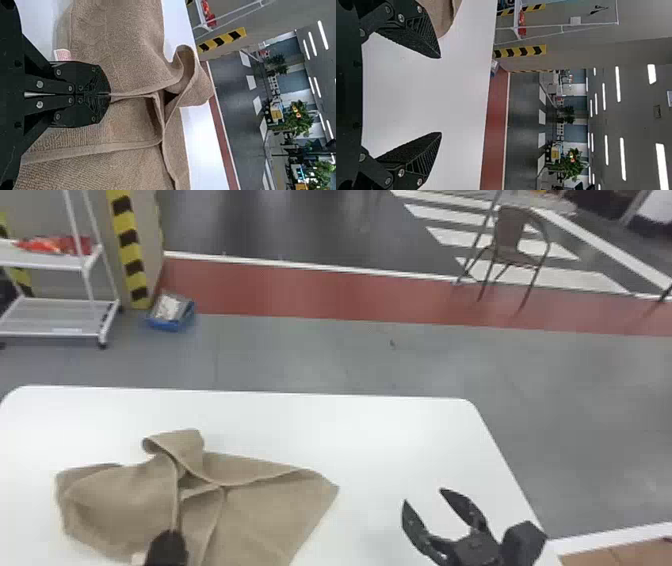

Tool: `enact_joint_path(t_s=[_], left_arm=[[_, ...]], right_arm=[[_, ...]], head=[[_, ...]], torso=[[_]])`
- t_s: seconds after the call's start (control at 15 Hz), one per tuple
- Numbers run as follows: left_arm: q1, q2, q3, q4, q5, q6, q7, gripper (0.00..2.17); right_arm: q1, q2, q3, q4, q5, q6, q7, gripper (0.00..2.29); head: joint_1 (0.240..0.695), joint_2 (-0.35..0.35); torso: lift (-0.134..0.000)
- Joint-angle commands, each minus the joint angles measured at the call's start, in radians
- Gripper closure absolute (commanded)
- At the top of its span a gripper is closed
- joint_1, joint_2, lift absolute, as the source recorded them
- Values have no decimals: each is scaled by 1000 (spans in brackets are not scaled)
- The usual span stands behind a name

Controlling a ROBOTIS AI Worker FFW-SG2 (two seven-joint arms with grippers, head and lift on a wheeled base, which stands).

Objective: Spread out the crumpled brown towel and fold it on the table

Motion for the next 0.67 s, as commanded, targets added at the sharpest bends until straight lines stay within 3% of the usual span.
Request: enact_joint_path(t_s=[0.0, 0.27, 0.6], left_arm=[[30, 6, 11, -59, 0, 4, -3, 1376], [54, 26, 30, -174, -2, 35, -14, 1376], [48, 27, 139, -271, -2, 87, -51, 1376]], right_arm=[[2, 1, 0, -3, -7, 0, 5, 218], [12, 1, 37, -25, -6, 3, 17, 218], [23, 1, 163, -48, 67, 46, 8, 218]], head=[[695, -248], [695, -234], [695, -152]], torso=[[0], [0], [0]])
